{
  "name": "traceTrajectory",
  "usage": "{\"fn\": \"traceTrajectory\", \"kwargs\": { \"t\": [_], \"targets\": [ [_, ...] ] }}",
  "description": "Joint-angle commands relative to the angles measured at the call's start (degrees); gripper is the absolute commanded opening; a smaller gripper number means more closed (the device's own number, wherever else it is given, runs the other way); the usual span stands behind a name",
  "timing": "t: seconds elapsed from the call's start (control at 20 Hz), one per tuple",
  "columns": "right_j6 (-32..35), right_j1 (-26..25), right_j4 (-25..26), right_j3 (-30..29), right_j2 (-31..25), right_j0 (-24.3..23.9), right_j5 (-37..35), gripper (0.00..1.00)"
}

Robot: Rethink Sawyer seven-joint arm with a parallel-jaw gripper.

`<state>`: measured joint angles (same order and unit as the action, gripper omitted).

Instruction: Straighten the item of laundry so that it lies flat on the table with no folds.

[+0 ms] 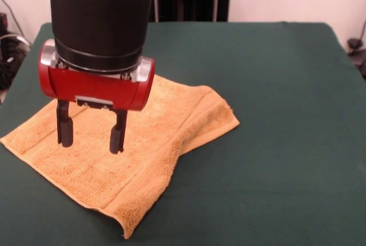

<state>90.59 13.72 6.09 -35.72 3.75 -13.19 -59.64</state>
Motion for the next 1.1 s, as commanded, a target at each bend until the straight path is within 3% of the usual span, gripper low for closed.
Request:
{"fn": "traceTrajectory", "kwargs": {
  "t": [0.05, 0.35, 0.6, 1.1],
  "targets": [
    [4.8, -2.1, -0.7, -2.7, -3.2, 1.2, -4.6, 1.0],
    [3.2, -3.1, -0.4, -2.4, -3.3, 1.1, -4.7, 1.0],
    [-0.8, -6.4, 0.3, -7.2, -5.2, -0.1, 0.1, 1.0],
    [0.5, -13.3, 1.5, -4.2, -5.2, -0.3, 4.5, 1.0]
  ]
}}
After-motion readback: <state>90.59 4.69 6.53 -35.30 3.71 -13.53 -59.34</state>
